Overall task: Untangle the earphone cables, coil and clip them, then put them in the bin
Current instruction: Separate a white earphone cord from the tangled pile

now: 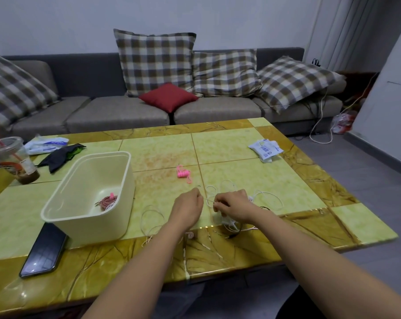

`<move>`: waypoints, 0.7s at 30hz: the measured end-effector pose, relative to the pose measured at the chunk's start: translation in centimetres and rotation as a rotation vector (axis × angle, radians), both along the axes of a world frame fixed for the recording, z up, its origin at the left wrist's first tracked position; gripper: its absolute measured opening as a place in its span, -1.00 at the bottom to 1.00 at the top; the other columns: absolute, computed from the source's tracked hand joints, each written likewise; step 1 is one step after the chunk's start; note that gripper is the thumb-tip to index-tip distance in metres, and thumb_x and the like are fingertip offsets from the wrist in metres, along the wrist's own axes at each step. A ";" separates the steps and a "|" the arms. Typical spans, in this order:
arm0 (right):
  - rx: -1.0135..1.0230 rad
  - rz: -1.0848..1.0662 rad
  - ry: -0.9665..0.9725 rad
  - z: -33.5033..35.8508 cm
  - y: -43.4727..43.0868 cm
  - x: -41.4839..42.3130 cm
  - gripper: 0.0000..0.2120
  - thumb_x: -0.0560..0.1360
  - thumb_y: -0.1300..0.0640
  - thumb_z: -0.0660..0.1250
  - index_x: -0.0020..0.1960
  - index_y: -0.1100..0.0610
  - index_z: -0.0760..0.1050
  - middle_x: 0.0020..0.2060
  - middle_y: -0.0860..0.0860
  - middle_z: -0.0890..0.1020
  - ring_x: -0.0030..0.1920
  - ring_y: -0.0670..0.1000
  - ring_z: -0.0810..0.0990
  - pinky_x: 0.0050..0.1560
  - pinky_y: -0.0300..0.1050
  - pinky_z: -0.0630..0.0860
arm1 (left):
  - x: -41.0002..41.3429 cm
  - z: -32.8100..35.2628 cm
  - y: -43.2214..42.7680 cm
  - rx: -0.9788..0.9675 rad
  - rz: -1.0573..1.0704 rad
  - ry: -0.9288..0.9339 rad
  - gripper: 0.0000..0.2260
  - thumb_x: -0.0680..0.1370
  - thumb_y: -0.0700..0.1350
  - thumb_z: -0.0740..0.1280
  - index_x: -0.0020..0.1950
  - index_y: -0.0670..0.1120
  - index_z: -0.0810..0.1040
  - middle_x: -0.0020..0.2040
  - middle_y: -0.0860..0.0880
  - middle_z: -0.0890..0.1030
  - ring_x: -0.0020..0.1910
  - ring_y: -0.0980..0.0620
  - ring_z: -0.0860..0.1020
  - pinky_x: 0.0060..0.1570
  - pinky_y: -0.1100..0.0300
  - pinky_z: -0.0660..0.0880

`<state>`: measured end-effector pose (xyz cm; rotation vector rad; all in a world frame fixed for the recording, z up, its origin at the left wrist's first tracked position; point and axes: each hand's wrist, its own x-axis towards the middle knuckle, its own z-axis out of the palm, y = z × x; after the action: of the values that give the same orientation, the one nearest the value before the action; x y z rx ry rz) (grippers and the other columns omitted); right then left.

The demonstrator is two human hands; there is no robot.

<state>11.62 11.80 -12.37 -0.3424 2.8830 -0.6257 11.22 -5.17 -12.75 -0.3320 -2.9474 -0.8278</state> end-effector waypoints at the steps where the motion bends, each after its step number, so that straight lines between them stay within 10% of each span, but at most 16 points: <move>1: 0.046 -0.017 0.013 -0.1 0.5 0.0 -0.79 0.65 0.03 0.10 -0.11 -0.05 0.44 -0.23 -0.09 0.60 -0.08 0.00 0.52 0.23 -0.02 0.17 | -0.2 0.4 -0.5 0.034 0.076 0.038 -0.77 0.67 -0.09 0.07 0.00 -0.15 0.48 -0.12 -0.11 0.60 -0.16 -0.10 0.53 -0.18 0.03 0.45; 7: -0.062 -0.294 0.643 0.9 2.5 -1.0 -0.81 0.64 0.04 0.18 -0.06 0.00 0.53 -0.22 -0.15 0.57 -0.12 -0.04 0.47 0.06 -0.04 0.12 | -1.3 3.9 -2.4 0.292 0.551 0.218 -0.75 0.68 -0.11 0.03 0.06 -0.20 0.45 -0.13 -0.09 0.51 -0.19 -0.11 0.43 -0.23 0.08 0.28; 14: 0.083 -0.230 0.257 -1.4 2.1 -0.4 -0.76 0.64 -0.02 0.16 0.11 -0.04 0.59 -0.03 -0.04 0.69 0.04 0.02 0.58 0.16 -0.02 0.16 | -0.3 1.2 -3.6 -0.059 0.509 -0.180 -0.76 0.63 -0.19 0.10 0.21 -0.20 0.48 0.16 -0.19 0.57 0.12 -0.18 0.52 -0.08 0.05 0.45; 21: -0.067 -0.141 0.233 -0.3 -0.3 -0.9 -0.79 0.61 -0.03 0.22 0.10 -0.02 0.61 -0.05 -0.05 0.68 0.04 0.00 0.56 0.10 -0.05 0.16 | 0.2 1.3 0.1 -0.049 0.002 0.165 -0.60 0.54 -0.23 0.24 0.39 -0.11 0.39 0.32 -0.06 0.44 0.34 -0.04 0.34 0.34 0.11 0.26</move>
<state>10.73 11.50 -12.65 -0.2357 3.1355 -0.7545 11.46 -5.09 -11.45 -0.3808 -2.8178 -0.6924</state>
